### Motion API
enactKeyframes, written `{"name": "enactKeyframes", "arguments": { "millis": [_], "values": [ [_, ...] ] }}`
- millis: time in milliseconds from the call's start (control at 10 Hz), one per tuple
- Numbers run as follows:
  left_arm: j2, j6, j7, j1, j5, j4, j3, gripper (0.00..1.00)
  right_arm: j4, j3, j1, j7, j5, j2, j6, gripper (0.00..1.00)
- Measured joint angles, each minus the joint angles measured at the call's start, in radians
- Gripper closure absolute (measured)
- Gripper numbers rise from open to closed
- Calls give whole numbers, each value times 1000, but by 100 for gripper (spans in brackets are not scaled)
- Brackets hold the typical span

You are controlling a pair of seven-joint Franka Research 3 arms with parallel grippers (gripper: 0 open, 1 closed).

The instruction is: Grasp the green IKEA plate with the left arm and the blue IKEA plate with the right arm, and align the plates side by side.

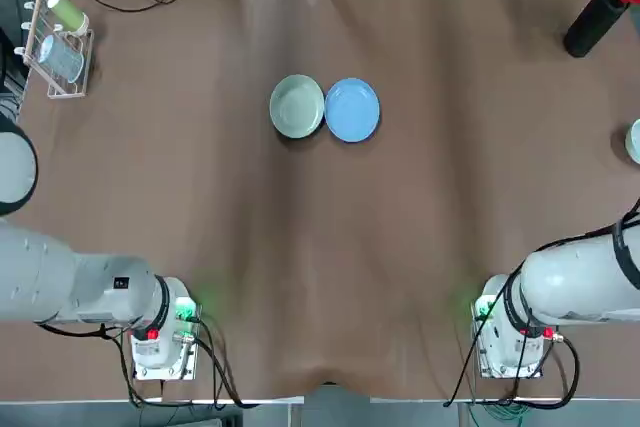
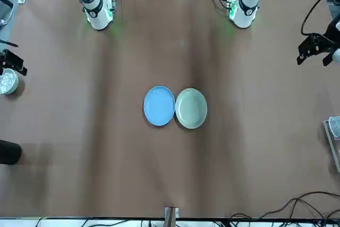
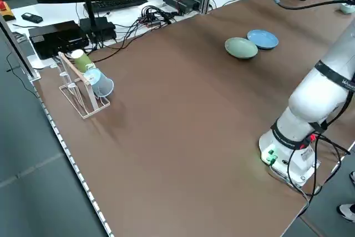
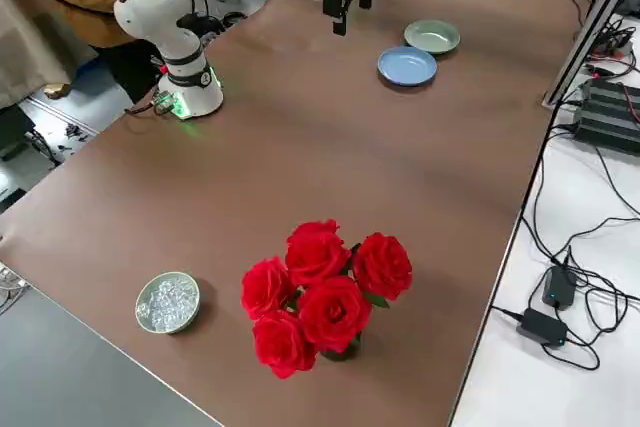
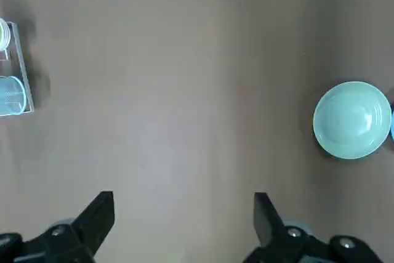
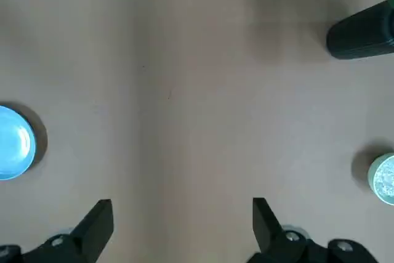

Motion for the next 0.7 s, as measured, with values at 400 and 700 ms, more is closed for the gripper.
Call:
{"name": "enactKeyframes", "arguments": {
  "millis": [400, 700],
  "values": [
    [29, -5, 0, 12, -19, 12, 3, 0, 7, 0, -32, -62, 1, 0, 1, 0],
    [29, -7, 0, 17, -19, 13, 6, 0, 12, 10, -34, -12, 1, 0, 2, 0]
  ]
}}
